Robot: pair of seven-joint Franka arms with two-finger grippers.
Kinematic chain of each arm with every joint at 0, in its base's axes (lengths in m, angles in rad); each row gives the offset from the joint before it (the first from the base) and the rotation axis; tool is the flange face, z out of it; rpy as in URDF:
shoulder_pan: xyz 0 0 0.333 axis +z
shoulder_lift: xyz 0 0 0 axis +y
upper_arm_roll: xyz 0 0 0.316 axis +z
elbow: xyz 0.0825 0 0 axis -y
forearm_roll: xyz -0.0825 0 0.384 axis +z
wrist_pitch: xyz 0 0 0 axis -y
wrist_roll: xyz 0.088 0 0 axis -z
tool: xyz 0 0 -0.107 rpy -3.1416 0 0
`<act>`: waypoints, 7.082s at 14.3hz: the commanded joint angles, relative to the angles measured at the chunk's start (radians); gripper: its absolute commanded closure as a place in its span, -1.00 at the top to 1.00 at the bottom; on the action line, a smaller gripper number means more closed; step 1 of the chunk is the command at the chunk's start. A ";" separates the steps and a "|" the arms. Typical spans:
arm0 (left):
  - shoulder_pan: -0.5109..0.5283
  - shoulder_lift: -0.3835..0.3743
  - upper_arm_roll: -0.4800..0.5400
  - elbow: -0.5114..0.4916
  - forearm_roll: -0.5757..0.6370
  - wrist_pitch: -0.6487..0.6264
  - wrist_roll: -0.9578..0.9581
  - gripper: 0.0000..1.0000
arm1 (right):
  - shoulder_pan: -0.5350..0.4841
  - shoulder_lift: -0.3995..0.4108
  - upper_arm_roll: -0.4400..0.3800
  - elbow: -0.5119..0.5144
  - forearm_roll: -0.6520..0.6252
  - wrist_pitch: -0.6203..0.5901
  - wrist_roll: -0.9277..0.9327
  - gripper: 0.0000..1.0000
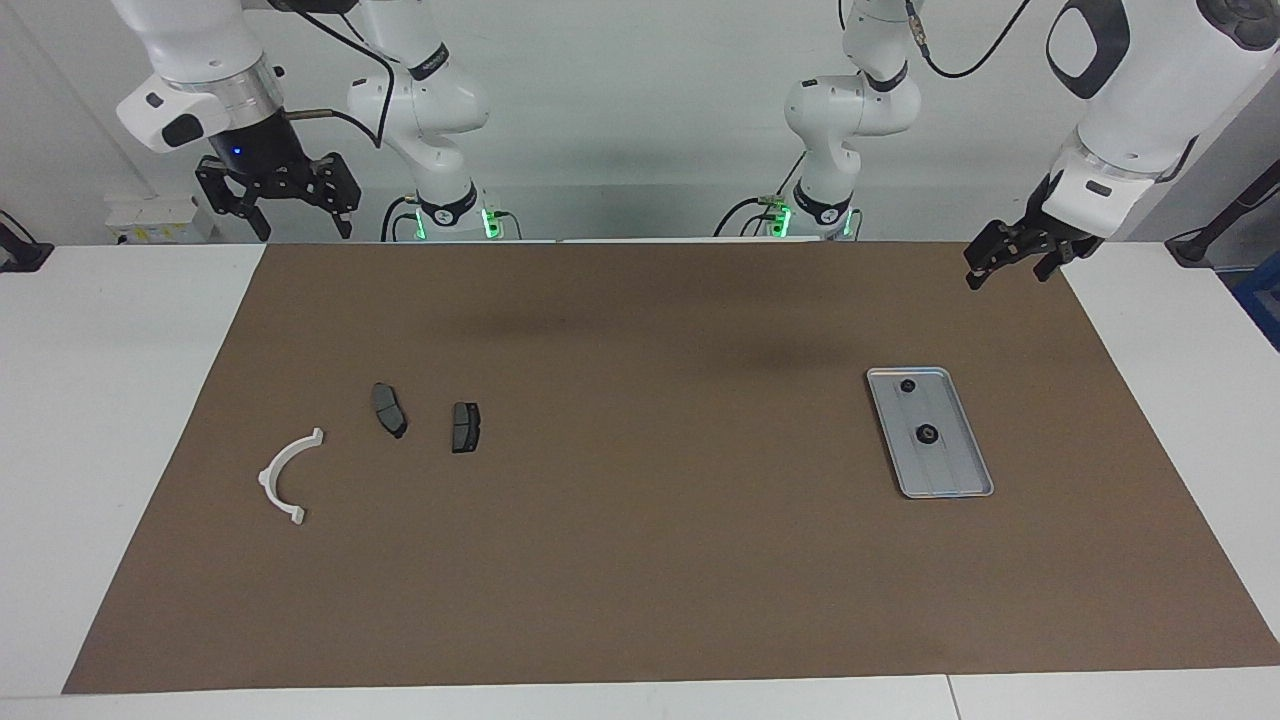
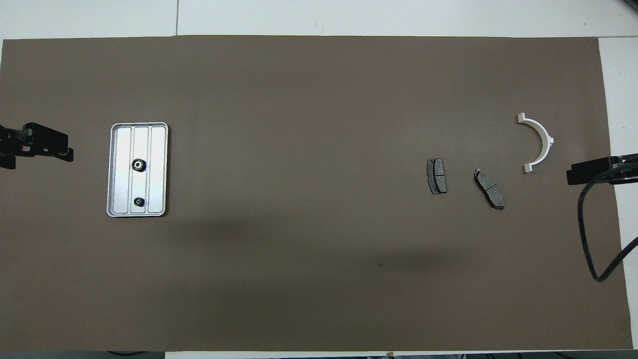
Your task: Place bearing gear from tray to pile
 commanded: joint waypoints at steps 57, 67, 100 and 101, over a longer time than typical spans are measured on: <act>0.015 0.248 0.007 -0.530 -0.006 0.890 -0.001 0.27 | 0.002 -0.020 0.014 -0.009 0.019 -0.008 0.014 1.00; -0.006 0.243 0.006 -0.419 -0.032 0.728 -0.040 -0.81 | 0.002 -0.020 0.014 -0.009 0.019 -0.009 0.008 1.00; -0.618 0.408 0.013 -0.283 -0.014 0.783 -1.062 -0.75 | 0.004 -0.022 0.031 -0.022 0.019 0.015 0.181 1.00; -0.618 0.408 0.013 -0.283 -0.014 0.789 -1.062 -0.75 | 0.004 -0.022 0.031 -0.023 0.019 0.015 0.181 1.00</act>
